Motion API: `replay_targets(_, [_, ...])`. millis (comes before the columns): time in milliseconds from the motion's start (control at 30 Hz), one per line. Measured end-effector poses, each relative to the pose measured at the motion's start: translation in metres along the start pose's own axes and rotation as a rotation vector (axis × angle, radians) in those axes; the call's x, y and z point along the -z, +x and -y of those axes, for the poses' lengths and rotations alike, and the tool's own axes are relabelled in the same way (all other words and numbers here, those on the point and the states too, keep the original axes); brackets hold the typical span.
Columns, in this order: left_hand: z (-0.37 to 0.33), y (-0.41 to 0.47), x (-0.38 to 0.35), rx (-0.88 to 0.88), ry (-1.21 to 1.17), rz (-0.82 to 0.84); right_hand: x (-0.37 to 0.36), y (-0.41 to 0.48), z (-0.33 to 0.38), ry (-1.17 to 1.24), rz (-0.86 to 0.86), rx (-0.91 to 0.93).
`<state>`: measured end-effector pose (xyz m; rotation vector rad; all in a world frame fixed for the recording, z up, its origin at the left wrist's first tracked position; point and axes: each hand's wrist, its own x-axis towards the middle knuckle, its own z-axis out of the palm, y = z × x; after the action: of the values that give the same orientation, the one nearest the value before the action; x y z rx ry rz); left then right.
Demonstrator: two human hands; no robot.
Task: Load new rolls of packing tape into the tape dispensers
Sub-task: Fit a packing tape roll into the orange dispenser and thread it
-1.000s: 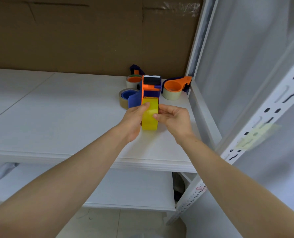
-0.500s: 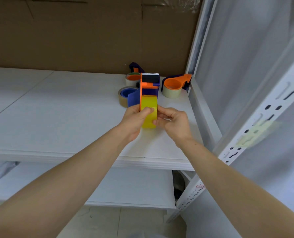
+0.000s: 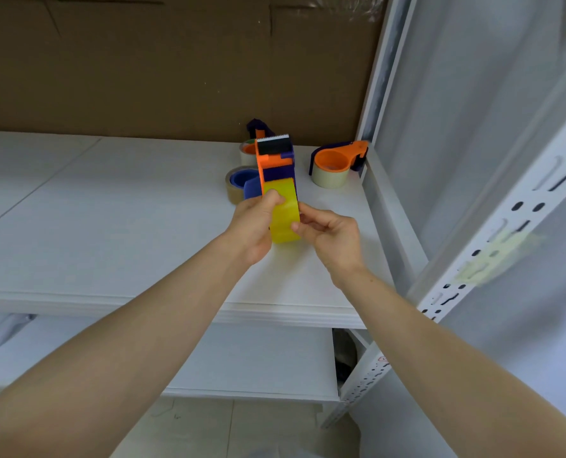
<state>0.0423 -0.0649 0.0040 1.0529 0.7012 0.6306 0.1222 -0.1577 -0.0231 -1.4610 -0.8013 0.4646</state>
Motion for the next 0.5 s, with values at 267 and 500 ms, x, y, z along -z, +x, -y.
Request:
replay_targets(267, [-0.0012,-0.0058,0.0038,-0.068,0.039,0.124,0.0006,0.0052,0.0035,0.041,-0.037,0.034])
replay_targets(500, [0.0017,-0.0074,0.0009,-0.061,-0.011,0.013,-0.0043,0.0052,0.0051,-0.03,-0.025,0.047])
